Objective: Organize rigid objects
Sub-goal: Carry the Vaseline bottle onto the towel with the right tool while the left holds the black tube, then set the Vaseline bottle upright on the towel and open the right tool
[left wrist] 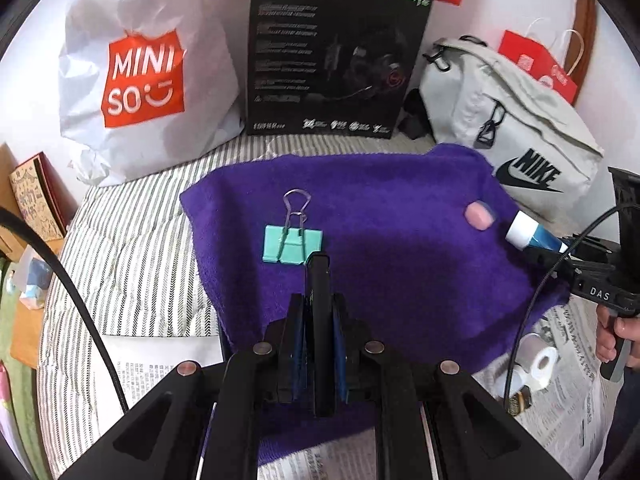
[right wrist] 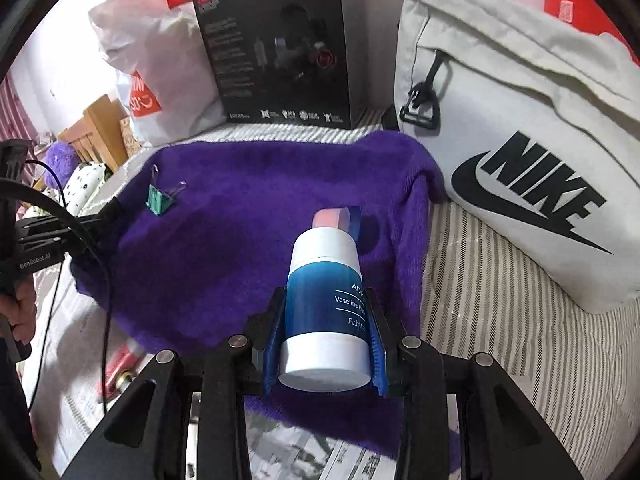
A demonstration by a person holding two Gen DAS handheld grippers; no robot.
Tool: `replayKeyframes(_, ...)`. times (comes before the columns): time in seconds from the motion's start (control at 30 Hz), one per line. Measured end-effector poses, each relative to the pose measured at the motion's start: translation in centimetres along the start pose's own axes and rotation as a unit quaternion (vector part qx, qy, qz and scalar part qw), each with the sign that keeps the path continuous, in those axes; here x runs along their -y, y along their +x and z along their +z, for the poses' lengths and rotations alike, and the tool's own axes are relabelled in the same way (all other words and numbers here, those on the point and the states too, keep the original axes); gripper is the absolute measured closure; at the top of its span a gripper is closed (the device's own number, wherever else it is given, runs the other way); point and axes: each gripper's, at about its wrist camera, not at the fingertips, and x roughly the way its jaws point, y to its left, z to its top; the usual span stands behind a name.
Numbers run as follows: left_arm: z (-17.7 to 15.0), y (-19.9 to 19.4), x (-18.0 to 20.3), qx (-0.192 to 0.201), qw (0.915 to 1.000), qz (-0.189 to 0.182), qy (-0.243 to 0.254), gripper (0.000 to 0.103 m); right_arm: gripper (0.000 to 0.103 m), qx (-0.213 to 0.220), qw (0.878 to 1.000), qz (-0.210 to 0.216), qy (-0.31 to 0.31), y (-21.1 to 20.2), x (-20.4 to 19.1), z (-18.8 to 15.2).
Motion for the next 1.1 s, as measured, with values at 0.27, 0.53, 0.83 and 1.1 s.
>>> replayKeyframes(0.27,0.4,1.7,-0.3,-0.009,1.0,0.0,-0.002,0.09,0.067,-0.014,1.0,-0.005,-0.01,2.0,-0.5,0.1)
replayKeyframes(0.53,0.6,2.8,-1.0,-0.02,0.9997,0.011,-0.009,0.09,0.067,-0.02,1.0,-0.001,-0.014,3.0,-0.5,0.7)
replayKeyframes(0.83,1.0,4.0,-1.2,-0.032,0.9993,0.018,-0.003,0.09,0.067,-0.022,0.999,-0.012,-0.027,3.4,-1.1,0.6)
replayKeyframes(1.1,1.0,4.3,-1.1,-0.038,0.9989,0.027,0.008,0.09,0.059,-0.033,0.999,-0.005,-0.035,3.2,-1.4,0.6)
